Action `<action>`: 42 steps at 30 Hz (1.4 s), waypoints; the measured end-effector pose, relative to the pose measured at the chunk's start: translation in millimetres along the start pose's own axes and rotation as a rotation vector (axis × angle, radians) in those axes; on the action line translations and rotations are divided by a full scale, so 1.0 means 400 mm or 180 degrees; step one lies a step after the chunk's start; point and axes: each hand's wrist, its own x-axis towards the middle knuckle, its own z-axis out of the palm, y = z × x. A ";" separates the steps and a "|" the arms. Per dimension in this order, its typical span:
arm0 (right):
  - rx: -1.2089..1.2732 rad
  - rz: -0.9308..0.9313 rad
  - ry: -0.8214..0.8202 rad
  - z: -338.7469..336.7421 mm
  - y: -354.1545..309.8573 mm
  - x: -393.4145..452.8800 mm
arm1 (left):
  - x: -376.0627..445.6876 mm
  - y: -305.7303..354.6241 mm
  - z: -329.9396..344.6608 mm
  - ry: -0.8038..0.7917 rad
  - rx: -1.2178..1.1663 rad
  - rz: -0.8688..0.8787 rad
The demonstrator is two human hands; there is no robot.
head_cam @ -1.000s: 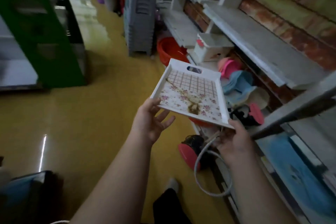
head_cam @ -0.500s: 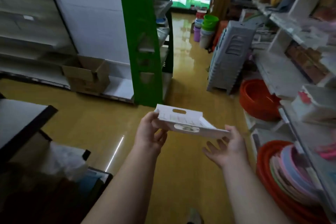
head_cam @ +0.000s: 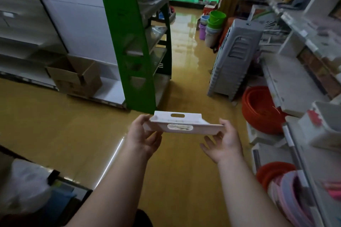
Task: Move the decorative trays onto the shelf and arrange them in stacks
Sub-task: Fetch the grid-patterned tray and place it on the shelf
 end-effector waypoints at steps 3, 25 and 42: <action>0.0219 0.0018 -0.0047 0.012 -0.034 0.064 | 0.067 0.012 0.070 0.0024 0.0007 0.0026; 0.1486 -0.0698 0.0978 0.394 -0.480 0.659 | 0.789 0.256 0.850 -0.0845 0.0266 -0.0692; 0.1458 -0.0746 0.0686 0.564 -1.105 1.229 | 1.176 0.339 1.565 -0.0969 0.0457 -0.0210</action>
